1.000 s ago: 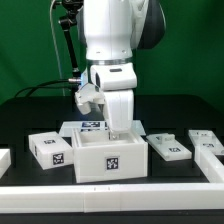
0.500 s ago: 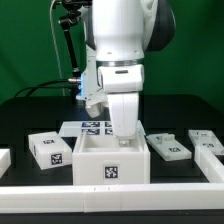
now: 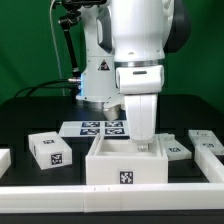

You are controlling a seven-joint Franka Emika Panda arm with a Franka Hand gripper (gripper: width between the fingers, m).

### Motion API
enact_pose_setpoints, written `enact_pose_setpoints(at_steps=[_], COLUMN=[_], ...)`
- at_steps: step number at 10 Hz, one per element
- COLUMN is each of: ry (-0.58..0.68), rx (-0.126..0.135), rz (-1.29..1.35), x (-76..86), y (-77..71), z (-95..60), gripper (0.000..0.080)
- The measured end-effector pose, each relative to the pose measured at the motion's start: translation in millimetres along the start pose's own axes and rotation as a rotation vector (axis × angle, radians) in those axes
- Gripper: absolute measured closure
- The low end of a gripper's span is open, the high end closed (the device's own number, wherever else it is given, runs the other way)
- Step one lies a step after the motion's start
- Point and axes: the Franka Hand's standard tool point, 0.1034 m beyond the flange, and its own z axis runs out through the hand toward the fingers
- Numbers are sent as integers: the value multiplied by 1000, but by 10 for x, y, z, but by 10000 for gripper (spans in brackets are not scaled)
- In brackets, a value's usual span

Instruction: Assemble cabinet

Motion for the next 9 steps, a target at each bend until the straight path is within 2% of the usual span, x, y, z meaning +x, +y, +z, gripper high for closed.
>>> enact_pose_setpoints(at_steps=[2,3,5,9], ry=[3,11,20,6], rx=[-8,-30,-39,5], rz=[-8,-35,-53,-66], x=[28,121,302,502], y=[2,8,34,40], z=[2,7,17,28], gripper=[762,762,762,762])
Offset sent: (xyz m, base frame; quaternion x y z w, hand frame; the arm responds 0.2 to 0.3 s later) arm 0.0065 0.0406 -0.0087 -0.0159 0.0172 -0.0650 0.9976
